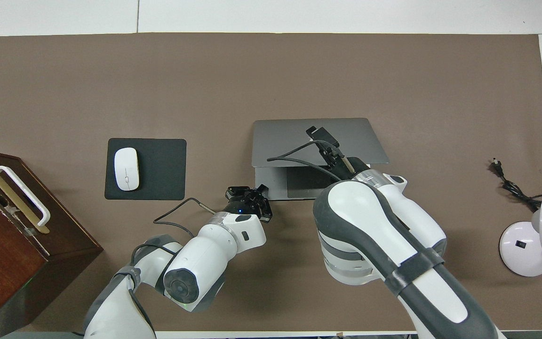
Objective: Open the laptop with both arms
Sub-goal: 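Lift the laptop lid upward with the right gripper, then push the lid farther open with the right gripper, then withdraw it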
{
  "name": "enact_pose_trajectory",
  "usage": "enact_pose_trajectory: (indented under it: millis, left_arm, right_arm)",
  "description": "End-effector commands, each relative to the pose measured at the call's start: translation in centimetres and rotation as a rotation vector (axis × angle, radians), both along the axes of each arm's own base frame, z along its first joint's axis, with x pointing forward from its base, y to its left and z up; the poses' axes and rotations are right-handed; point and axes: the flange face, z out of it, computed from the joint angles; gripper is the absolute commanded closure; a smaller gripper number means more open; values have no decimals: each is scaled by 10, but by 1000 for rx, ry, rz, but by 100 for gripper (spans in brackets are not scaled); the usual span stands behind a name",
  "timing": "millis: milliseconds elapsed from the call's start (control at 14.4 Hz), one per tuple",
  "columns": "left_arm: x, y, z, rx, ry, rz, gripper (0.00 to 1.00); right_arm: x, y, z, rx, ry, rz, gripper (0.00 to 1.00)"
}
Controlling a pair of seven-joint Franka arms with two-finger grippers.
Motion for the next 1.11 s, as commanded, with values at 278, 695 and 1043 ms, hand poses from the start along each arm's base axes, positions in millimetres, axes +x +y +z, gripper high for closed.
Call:
enact_pose_trajectory:
  millis: [278,695,1043]
  left_arm:
    - [6,-1,-6,8,-14,-12,100]
    - [6,-1,-6,8,-14,-12,100]
    - [6,-1,-6,8,-14,-12,100]
  right_arm:
    - [75,-35,31,-8,-137,-5,0]
    - [92,-55,17,-15,-127,10,0]
    - [93,-41,28,5,-144,14,0]
